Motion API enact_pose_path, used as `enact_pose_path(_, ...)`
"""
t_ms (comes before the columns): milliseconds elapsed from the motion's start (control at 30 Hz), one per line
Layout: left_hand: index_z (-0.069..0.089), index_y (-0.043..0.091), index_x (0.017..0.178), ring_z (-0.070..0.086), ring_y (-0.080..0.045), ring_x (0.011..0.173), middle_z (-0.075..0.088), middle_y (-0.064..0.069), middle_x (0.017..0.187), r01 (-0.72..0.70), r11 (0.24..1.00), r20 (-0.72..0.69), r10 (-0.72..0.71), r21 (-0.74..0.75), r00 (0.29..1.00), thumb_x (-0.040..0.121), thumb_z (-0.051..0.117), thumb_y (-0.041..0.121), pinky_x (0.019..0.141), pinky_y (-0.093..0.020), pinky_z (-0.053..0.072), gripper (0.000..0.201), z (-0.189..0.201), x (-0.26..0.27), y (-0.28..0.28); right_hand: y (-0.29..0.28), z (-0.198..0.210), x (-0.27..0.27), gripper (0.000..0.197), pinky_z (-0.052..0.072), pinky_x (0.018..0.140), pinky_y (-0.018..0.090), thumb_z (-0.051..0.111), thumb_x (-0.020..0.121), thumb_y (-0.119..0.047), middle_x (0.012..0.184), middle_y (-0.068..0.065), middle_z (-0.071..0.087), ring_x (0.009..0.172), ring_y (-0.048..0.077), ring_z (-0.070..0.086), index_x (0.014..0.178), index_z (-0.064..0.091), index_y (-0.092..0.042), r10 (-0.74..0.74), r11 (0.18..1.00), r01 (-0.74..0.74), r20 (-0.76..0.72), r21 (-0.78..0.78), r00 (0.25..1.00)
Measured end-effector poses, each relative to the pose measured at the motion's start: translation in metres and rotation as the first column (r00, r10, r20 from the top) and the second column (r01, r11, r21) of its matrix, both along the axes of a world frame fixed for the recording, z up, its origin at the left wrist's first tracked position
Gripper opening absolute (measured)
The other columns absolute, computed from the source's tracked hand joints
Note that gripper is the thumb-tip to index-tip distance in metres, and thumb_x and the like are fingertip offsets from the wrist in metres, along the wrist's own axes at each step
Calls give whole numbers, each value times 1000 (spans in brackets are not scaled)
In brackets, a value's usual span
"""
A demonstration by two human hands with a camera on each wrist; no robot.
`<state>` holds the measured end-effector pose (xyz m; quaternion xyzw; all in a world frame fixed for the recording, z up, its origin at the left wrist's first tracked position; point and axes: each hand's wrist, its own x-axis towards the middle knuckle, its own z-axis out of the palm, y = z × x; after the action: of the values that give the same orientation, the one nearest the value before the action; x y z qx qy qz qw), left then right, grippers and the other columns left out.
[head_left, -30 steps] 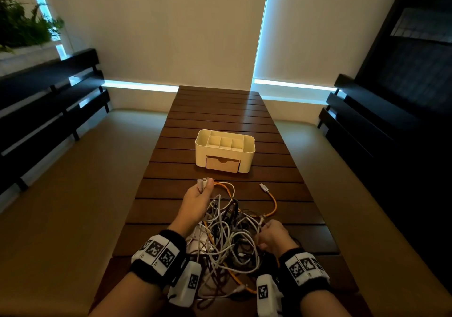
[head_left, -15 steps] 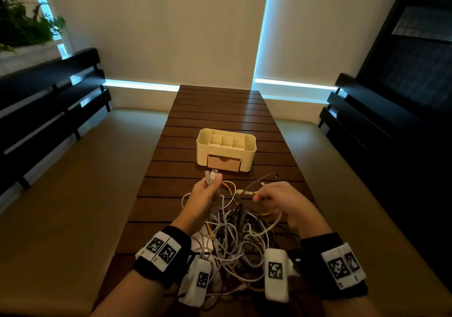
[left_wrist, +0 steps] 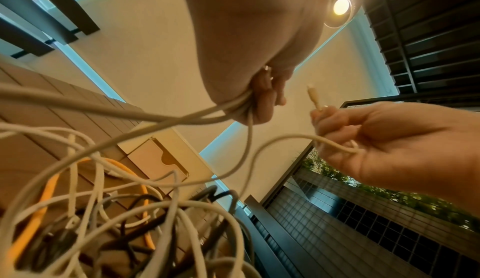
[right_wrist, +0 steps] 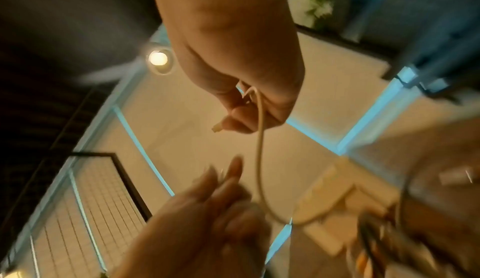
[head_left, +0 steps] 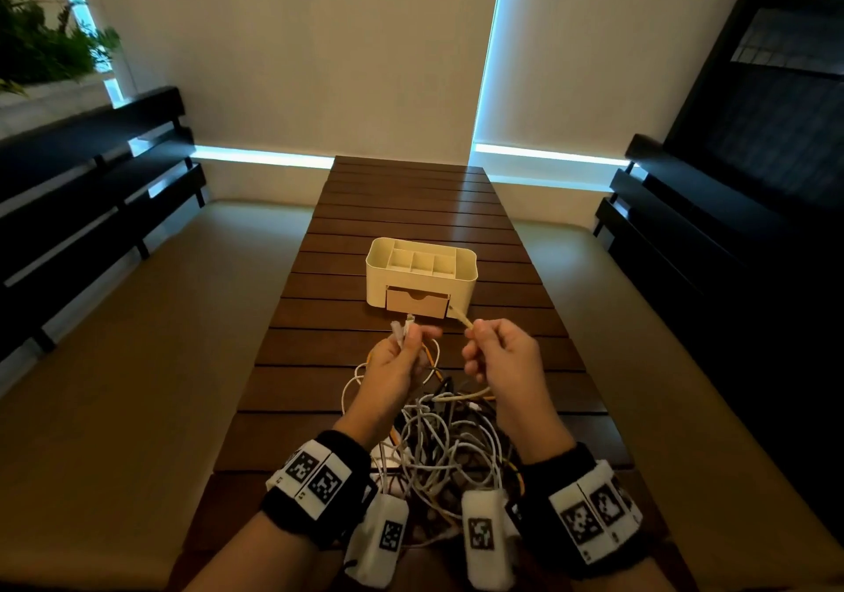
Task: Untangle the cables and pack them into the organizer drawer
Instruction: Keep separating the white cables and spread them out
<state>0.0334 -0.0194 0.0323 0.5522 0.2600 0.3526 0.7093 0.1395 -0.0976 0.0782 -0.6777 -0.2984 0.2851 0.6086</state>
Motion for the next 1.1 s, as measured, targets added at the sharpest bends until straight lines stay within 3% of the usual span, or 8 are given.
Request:
enact_pose_path(133,64,22,113,52,-21,69,58,-9,82,22,1000,11,-22,-9,1000,93,42,43,63,-28,45,36,-2,9,-6,7,-16,-17,21,38,44,16,45,98,-17,61,0,53,42,4,43,88,58,-5,26,998,-22,-67,62,997)
enact_pose_path(300,61,21,117,59,-9,65,67,-1,85,57,997,10,-57,-50,998,98,35,38,60,-22,48,37,-1,11,-10,18,-31,-22,24,42,50,25,48,96,-25,61,2,54,50,10,48,77,56,-13,-25,999,27,36,-35,999)
enact_pose_path(433,64,14,105,66,-17,89,69,-4,92,56,995,5,-56,-88,998,99,34,37,79,-32,53,39,3,12,-12,22,-37,-26,19,50,67,37,49,96,-31,81,8,66,71,18,59,84,60,-21,-18,997,29,148,-69,989)
enact_pose_path(600,61,10,94,56,-12,57,63,-4,78,20,999,55,-17,-49,998,98,34,37,44,-22,43,38,11,11,-15,16,-30,-22,23,44,42,23,51,93,-39,71,5,56,48,11,51,97,50,-16,111,991,-117,-91,-62,990)
enact_pose_path(767,51,12,82,65,-18,68,60,-1,64,-27,982,284,81,-187,955,97,38,33,74,-38,53,29,29,10,-4,-4,-26,4,8,47,66,25,54,92,-12,64,-2,56,59,11,53,87,59,-16,554,831,-556,-91,-2,828)
enact_pose_path(833,48,14,81,50,-10,47,43,5,53,-10,977,347,86,-215,934,100,33,32,60,-30,53,31,37,12,-3,-5,-32,6,15,47,67,22,56,89,-3,67,-4,58,62,9,54,81,57,-15,651,747,-650,-49,-140,758)
enact_pose_path(1000,48,15,79,27,-3,37,34,8,50,30,967,478,98,-253,873,95,36,39,35,-16,23,31,54,0,13,-1,-67,6,11,42,68,24,58,91,-18,72,-12,54,68,3,51,81,56,-22,732,651,-533,265,-540,627)
enact_pose_path(1100,51,17,77,27,-4,36,35,9,48,-10,995,402,50,-102,914,94,39,42,34,-16,22,33,47,-13,25,-2,-65,20,18,42,67,17,47,96,-13,80,-13,57,75,1,54,85,56,-24,601,759,-423,281,-495,748)
